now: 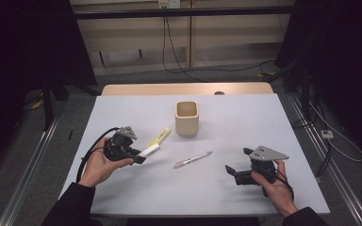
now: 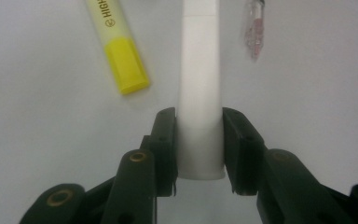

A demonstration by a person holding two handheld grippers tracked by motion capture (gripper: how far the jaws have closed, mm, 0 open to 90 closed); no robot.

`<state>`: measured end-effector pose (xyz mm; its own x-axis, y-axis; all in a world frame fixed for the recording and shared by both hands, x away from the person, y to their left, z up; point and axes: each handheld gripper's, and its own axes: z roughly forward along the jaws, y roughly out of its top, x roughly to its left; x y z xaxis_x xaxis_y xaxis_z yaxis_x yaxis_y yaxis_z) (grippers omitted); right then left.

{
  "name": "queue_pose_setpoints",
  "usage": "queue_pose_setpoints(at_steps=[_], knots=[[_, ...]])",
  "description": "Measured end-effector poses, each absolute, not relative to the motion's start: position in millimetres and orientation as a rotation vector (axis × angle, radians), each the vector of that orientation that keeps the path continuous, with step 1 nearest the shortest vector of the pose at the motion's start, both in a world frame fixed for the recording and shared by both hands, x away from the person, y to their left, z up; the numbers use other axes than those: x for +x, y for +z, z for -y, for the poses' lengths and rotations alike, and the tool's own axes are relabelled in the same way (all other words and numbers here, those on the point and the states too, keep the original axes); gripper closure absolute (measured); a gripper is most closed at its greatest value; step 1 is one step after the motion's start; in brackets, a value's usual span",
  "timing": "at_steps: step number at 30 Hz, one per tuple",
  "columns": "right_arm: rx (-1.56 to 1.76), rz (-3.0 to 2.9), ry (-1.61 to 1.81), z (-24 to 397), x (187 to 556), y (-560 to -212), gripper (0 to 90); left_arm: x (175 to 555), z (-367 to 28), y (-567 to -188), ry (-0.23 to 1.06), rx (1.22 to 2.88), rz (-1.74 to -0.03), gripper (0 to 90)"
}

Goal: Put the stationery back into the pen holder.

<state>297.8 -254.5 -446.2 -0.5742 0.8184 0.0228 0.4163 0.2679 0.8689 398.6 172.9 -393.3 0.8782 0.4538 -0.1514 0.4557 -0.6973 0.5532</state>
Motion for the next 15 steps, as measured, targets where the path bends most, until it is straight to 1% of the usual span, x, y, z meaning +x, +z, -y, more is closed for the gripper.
queue_pose_setpoints(at_steps=[15], knots=[[1.009,-2.14,1.233,219,295,-445,5.0,386,-149,-394,-0.058,2.486,-0.56,67.5]])
